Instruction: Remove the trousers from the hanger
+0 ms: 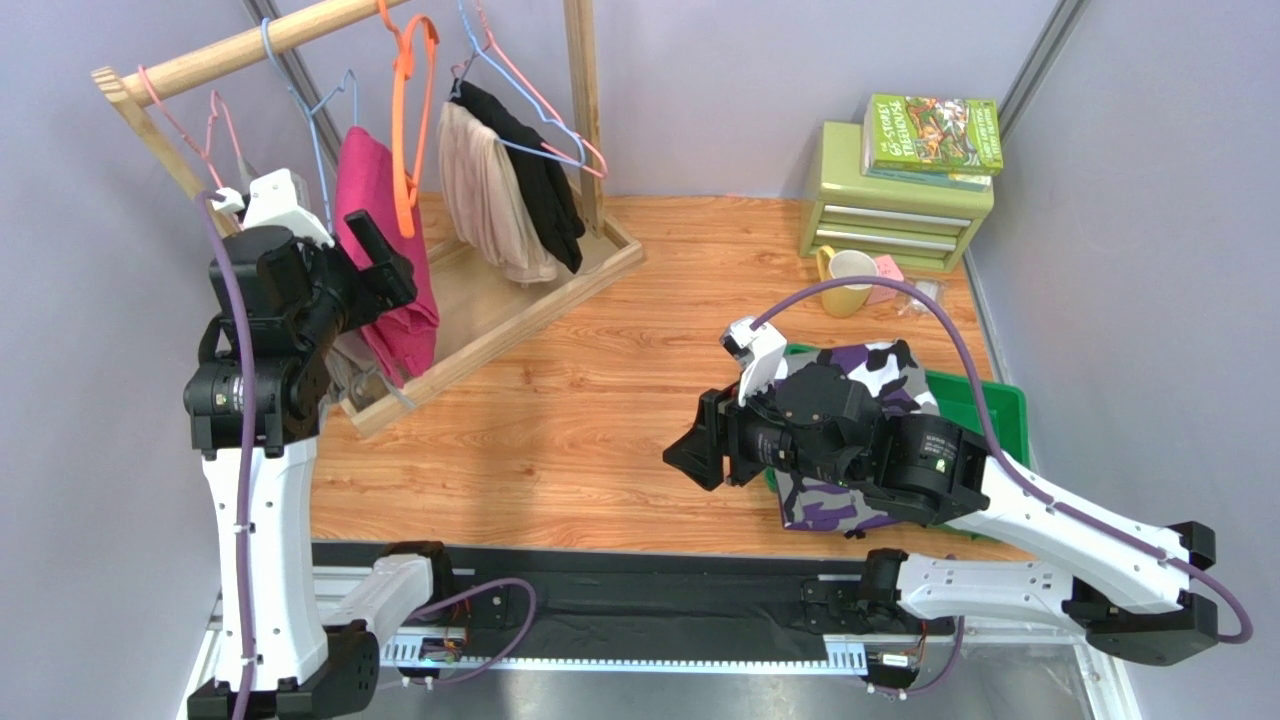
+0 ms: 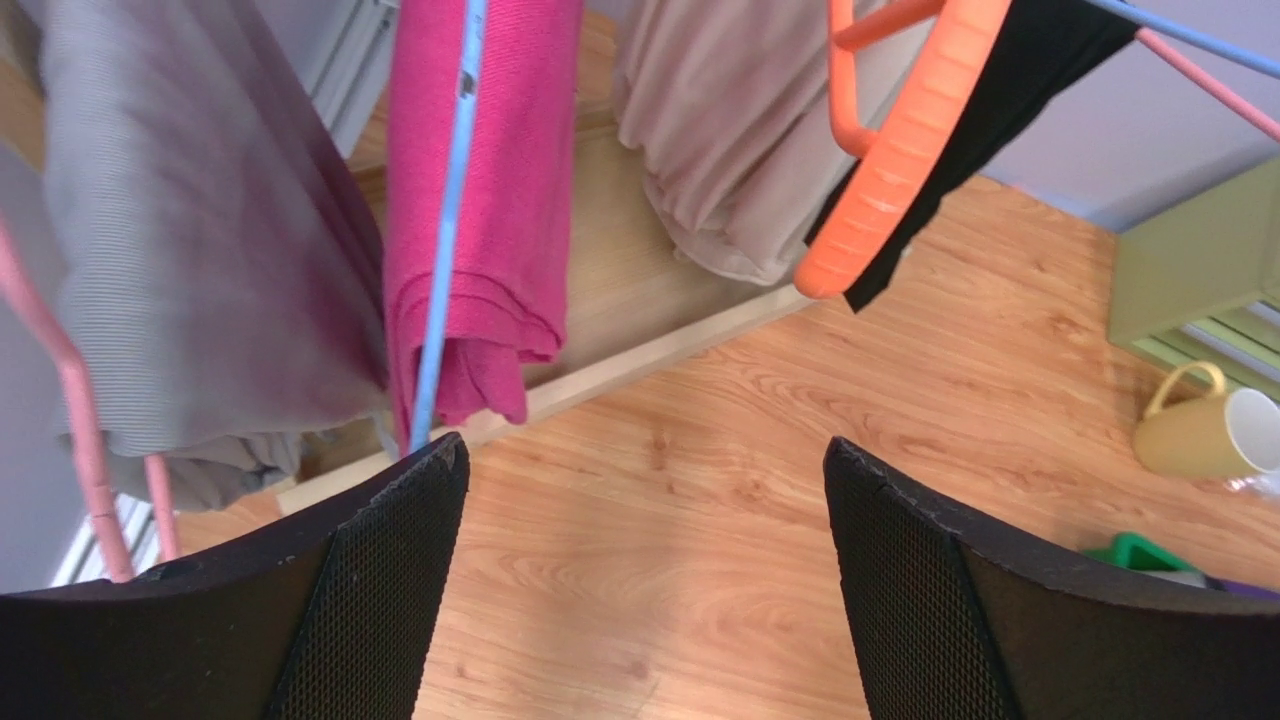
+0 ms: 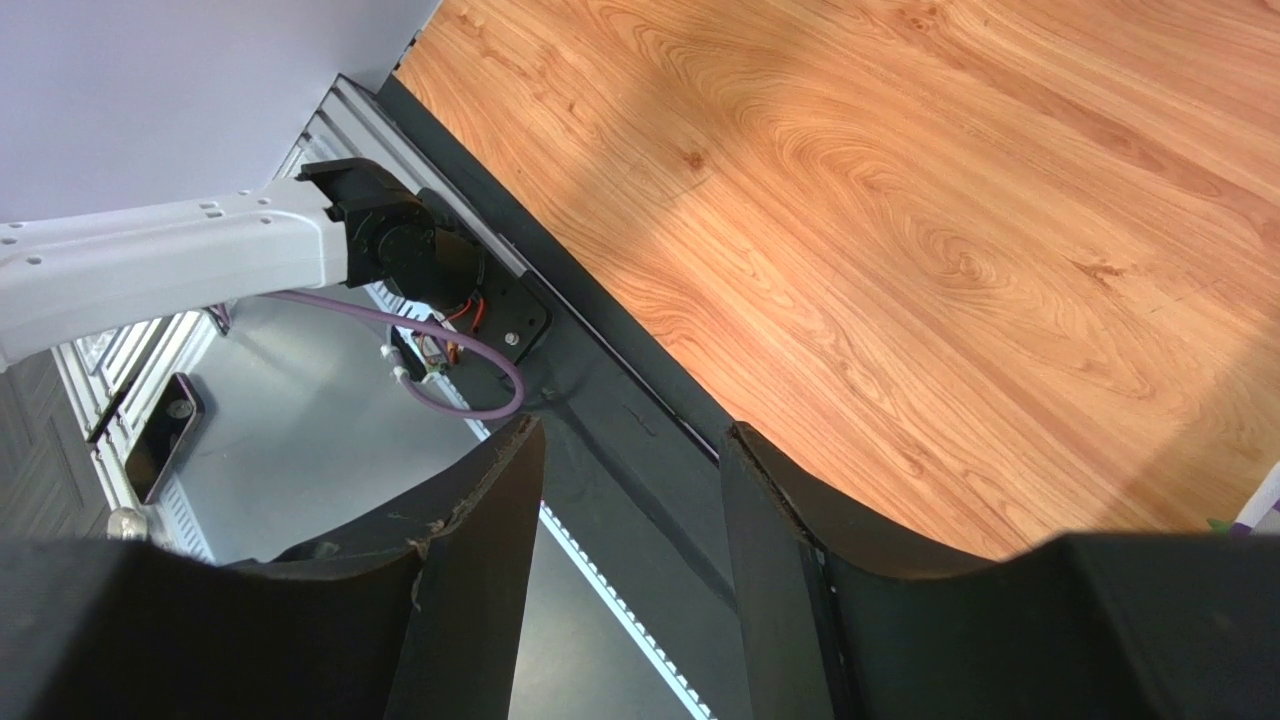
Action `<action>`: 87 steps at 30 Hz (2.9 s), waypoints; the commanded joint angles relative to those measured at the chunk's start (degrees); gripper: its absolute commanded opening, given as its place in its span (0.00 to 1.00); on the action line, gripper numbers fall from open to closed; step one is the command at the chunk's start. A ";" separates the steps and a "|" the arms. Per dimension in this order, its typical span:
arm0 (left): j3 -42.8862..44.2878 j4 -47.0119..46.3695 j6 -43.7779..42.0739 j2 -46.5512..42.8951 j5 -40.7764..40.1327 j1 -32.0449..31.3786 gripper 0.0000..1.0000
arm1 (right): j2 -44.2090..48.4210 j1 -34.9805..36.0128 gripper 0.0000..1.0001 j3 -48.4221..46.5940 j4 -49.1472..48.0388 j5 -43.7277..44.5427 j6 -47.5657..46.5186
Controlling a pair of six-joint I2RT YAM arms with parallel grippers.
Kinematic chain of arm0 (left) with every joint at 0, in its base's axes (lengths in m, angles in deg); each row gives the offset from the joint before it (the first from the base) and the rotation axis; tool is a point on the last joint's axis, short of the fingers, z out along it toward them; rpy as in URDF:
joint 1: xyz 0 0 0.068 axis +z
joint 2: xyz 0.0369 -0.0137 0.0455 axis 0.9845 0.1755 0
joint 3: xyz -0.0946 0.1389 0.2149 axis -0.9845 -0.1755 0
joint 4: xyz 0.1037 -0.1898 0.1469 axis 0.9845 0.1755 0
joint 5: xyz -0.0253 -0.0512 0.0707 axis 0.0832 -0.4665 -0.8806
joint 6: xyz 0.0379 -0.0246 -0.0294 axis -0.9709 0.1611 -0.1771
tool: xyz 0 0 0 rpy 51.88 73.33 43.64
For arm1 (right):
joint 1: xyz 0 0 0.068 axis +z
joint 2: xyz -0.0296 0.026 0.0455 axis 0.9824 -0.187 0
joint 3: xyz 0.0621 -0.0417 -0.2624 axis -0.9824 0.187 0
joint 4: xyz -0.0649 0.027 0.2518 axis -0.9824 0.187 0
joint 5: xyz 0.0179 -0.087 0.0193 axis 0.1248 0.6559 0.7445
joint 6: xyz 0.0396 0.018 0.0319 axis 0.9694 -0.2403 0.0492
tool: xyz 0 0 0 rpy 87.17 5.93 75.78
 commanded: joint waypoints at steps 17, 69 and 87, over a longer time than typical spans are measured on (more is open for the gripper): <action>14.31 5.29 -5.48 11.78 -6.65 2.35 0.98 | 1.04 0.15 0.54 0.91 -3.85 -1.80 -0.93; 4.29 -15.71 12.71 17.67 34.76 18.88 0.38 | 1.04 1.64 0.55 1.61 -5.35 -2.94 1.44; -1.95 -31.27 21.24 13.44 36.96 18.79 0.76 | 0.16 2.61 0.55 1.43 -6.05 -3.38 1.53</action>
